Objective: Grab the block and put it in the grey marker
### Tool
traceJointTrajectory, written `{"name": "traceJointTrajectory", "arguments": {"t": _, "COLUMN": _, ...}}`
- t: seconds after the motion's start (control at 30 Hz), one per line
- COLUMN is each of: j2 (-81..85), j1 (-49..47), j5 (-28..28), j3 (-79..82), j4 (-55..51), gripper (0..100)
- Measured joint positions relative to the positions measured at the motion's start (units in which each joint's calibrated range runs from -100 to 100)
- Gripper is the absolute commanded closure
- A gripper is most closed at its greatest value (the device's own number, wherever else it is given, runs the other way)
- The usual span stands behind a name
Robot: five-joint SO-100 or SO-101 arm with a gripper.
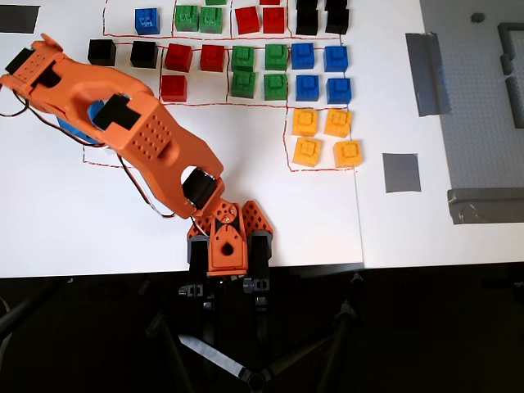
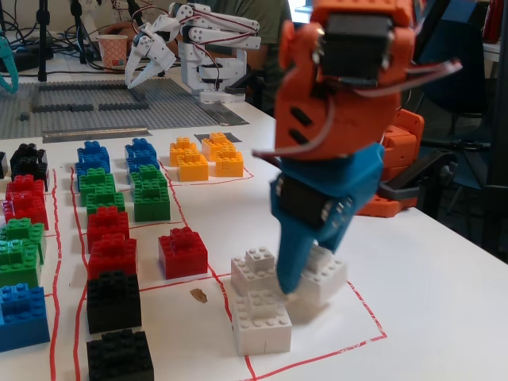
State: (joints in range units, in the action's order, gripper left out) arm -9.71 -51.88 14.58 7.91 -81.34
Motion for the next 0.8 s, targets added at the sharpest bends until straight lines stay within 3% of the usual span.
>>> {"name": "traceJointTrajectory", "arguments": {"t": 0.33, "j2": 13.58, "j1": 16.90, "j5": -6.54, "j3": 5.49, "j4": -4.81, "gripper": 100}}
{"name": "traceJointTrajectory", "arguments": {"t": 0.8, "j2": 17.07, "j1": 58.03, "j5": -17.92, "j3": 9.89, "j4": -6.73, "gripper": 100}}
